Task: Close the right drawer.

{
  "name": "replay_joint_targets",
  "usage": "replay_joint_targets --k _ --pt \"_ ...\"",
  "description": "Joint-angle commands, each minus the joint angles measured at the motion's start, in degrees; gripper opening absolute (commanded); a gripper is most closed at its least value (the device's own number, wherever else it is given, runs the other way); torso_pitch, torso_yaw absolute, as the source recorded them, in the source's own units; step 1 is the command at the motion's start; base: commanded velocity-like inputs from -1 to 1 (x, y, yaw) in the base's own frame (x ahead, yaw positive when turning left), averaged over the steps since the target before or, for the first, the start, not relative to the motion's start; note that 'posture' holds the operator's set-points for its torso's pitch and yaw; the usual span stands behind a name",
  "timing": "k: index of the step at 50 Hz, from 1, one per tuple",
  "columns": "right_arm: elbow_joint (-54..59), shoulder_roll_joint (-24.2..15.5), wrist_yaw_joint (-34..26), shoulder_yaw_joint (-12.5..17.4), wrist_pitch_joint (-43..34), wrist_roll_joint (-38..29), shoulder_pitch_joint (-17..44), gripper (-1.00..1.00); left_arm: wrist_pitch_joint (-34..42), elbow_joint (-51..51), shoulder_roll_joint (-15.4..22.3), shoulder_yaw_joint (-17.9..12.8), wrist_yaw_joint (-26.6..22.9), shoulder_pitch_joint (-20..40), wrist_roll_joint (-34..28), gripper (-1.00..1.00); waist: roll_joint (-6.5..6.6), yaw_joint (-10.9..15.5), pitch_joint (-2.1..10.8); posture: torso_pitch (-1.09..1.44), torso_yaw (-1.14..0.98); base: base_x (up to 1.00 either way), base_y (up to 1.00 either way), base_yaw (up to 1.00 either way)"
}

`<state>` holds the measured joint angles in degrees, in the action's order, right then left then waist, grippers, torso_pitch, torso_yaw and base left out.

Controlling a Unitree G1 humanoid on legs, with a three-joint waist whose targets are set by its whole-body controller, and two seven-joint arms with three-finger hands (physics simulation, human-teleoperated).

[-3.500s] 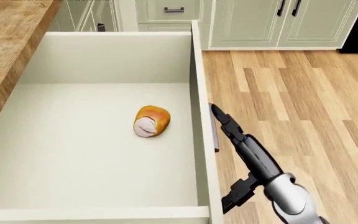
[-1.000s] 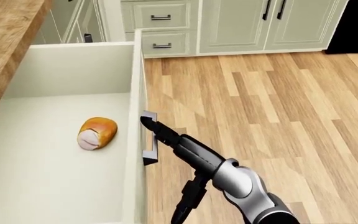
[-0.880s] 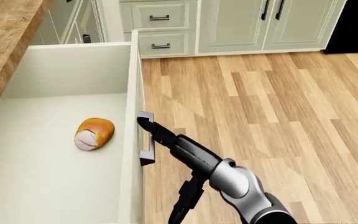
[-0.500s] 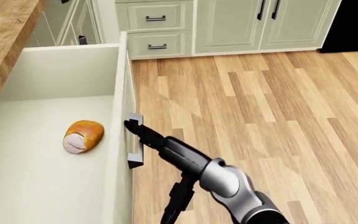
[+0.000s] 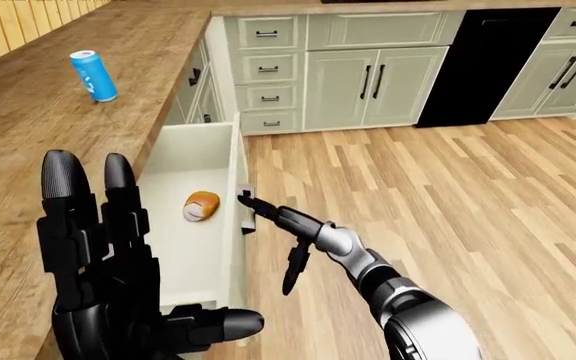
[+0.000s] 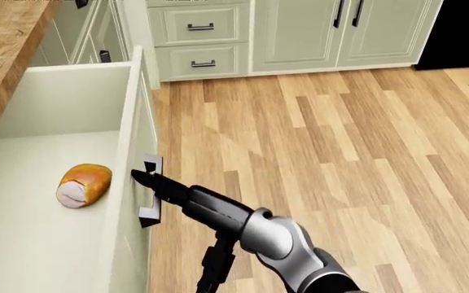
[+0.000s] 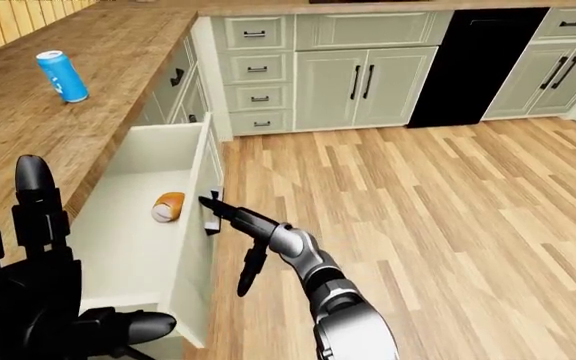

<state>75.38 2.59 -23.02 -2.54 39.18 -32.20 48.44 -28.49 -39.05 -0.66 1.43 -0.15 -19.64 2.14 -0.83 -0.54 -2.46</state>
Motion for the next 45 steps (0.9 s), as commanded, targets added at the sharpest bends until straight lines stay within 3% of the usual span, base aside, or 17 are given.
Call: replay_joint_targets --k 1,18,26,37,41,45 --pt "-2.4 1.9 -3.1 -1.6 4.8 -1.5 2.2 1.0 -1.2 -2.1 0.0 0.0 -0.1 0.3 0.1 1.0 0.27 0.6 1.17 0.0 0.0 0.0 0.0 0.0" --pt "-2.0 3.3 -3.5 -2.0 5.1 -2.6 1.9 1.0 -1.3 -2.2 -0.1 -0.1 -0.2 0.2 0.2 1.0 0.44 0.6 1.01 0.0 0.0 0.0 0.0 0.0" --pt "-2.7 2.0 -3.4 -0.8 4.8 -0.8 3.1 1.0 -1.3 -2.2 -0.1 0.1 -0.1 0.2 0.0 1.0 0.39 0.7 0.99 0.0 0.0 0.0 0.0 0.0" --pt "-14.0 -8.9 -2.8 4.3 -0.5 9.9 4.8 1.0 -1.7 -1.7 -0.1 0.0 -0.1 0.2 0.0 1.0 -0.18 1.4 1.08 0.0 0.0 0.0 0.0 0.0" --pt "-26.1 -12.6 -3.1 6.3 -6.9 15.7 1.7 1.0 -1.8 -1.7 0.0 0.3 0.0 0.1 -0.2 1.0 -0.61 1.6 1.35 0.0 0.0 0.0 0.0 0.0" --pt "-48.3 -16.9 5.4 10.1 -17.0 19.1 -3.6 1.0 -1.9 -1.6 0.0 0.3 0.0 0.0 -0.4 1.0 -0.91 1.8 1.45 0.0 0.0 0.0 0.0 0.0"
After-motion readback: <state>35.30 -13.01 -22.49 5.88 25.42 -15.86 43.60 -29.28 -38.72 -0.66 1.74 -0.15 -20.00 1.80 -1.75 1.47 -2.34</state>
